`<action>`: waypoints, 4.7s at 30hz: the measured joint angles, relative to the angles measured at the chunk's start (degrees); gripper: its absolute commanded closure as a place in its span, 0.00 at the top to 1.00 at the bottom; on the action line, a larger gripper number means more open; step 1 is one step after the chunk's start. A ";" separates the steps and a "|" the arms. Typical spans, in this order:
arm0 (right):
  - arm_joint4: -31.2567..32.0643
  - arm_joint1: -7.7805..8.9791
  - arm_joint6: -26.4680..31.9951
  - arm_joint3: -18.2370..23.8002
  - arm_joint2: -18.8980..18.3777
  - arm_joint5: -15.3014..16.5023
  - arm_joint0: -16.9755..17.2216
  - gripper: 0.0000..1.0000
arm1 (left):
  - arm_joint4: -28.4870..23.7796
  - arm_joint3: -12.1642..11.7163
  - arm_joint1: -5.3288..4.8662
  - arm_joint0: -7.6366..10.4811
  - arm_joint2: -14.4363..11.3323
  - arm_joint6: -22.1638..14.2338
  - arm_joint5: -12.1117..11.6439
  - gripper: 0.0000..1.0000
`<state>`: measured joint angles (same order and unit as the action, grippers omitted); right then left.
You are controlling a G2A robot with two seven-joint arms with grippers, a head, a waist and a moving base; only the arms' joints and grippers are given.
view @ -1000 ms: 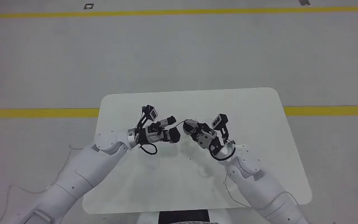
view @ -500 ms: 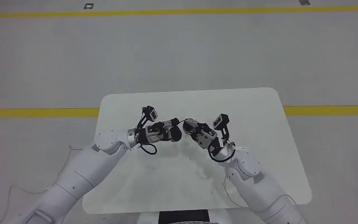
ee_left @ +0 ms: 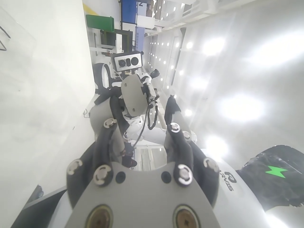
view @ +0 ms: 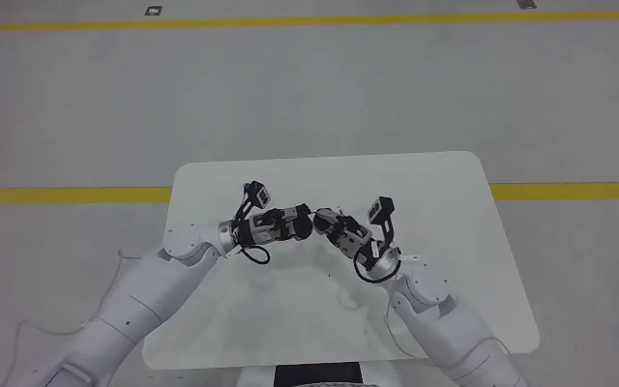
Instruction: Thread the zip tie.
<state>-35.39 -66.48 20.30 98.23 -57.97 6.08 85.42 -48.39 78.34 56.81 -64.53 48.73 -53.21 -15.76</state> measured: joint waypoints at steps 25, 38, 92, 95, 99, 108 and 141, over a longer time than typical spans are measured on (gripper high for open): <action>10.53 -0.07 0.20 1.57 -1.36 -1.37 1.65 0.00 | 2.04 0.06 0.70 -0.95 1.55 0.69 1.11 0.20; 13.73 -0.32 0.92 2.02 -1.09 -2.16 1.71 0.00 | 3.90 0.10 1.02 -1.21 2.07 1.35 1.69 0.13; 13.72 -1.46 1.22 1.33 -2.87 -3.27 2.25 1.00 | 6.99 -0.23 1.70 -1.90 4.15 -1.18 2.99 0.00; 13.30 -1.43 0.92 1.40 -3.62 -3.08 2.64 1.00 | 6.61 -0.12 1.66 -2.22 4.54 -1.40 2.80 0.00; 13.56 -1.29 -0.43 1.96 -5.13 -2.93 3.60 1.00 | 5.95 -0.19 1.64 -2.48 5.08 -1.73 2.43 0.00; 15.25 -1.10 -3.17 2.67 -6.84 -3.14 4.96 1.00 | 3.65 2.04 1.80 -2.87 5.32 -3.06 2.03 0.00; 51.66 0.76 9.14 7.66 -5.11 -12.56 -1.88 1.00 | 5.61 -3.54 2.34 -7.38 17.29 -9.11 -3.54 0.00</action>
<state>16.27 -65.72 29.44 105.89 -63.07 -6.48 83.54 -42.78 74.80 59.15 -71.91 66.02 -62.32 -19.30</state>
